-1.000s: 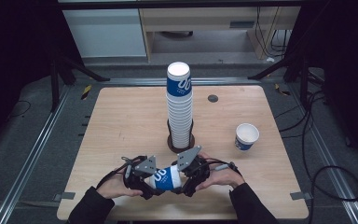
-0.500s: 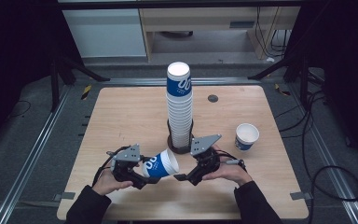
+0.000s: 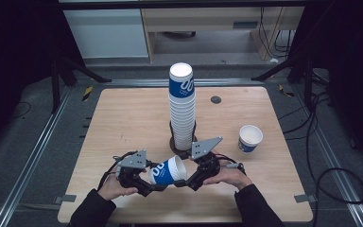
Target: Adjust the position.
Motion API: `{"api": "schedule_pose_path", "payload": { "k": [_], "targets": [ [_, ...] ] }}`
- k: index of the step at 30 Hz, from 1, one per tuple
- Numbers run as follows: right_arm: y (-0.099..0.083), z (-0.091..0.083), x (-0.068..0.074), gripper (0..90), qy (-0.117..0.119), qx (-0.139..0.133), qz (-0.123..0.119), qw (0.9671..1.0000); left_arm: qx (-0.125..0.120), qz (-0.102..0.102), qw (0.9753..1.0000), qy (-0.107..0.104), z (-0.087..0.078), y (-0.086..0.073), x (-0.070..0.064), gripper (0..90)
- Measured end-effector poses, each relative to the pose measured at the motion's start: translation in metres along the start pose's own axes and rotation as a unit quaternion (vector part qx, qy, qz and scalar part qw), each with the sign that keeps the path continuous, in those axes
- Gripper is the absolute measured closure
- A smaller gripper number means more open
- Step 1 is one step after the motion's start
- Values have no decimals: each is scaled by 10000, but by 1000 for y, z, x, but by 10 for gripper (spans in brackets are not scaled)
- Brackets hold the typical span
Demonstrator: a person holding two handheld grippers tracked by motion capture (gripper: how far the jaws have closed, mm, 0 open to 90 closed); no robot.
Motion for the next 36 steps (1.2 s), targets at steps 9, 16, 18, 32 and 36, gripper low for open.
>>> {"api": "schedule_pose_path", "payload": {
  "k": [9, 16, 18, 32, 36],
  "targets": [
    [-2, 2, 2, 149, 115, 21, 52, 9999, 69, -3, 10000, -6, 2, -2, 1, 266],
    [-7, -4, -4, 150, -125, 333, 26, 9994, 337, -71, 9992, 185, 1, -7, 6, 206],
    [-11, -5, -8, 150, -257, 517, -23, 9983, 505, -28, 9984, 232, 1, -10, 8, 193],
    [-29, 16, -2, 147, -169, 1153, -157, 9931, 1318, 141, 9908, 266, 19, -30, 5, 227],
    [-29, 17, -1, 147, -131, 1146, -173, 9932, 1328, 109, 9908, 249, 19, -30, 4, 262]
  ]
}}
Point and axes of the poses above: each handheld gripper's, and its own axes: z roughly forward along the jaws, y roughly out of its top, x roughly to its left, the point moved 8 cm from there along z, roughly forward along the jaws, and after that the axes turned 9 degrees about -x, right-handed, at the moved point
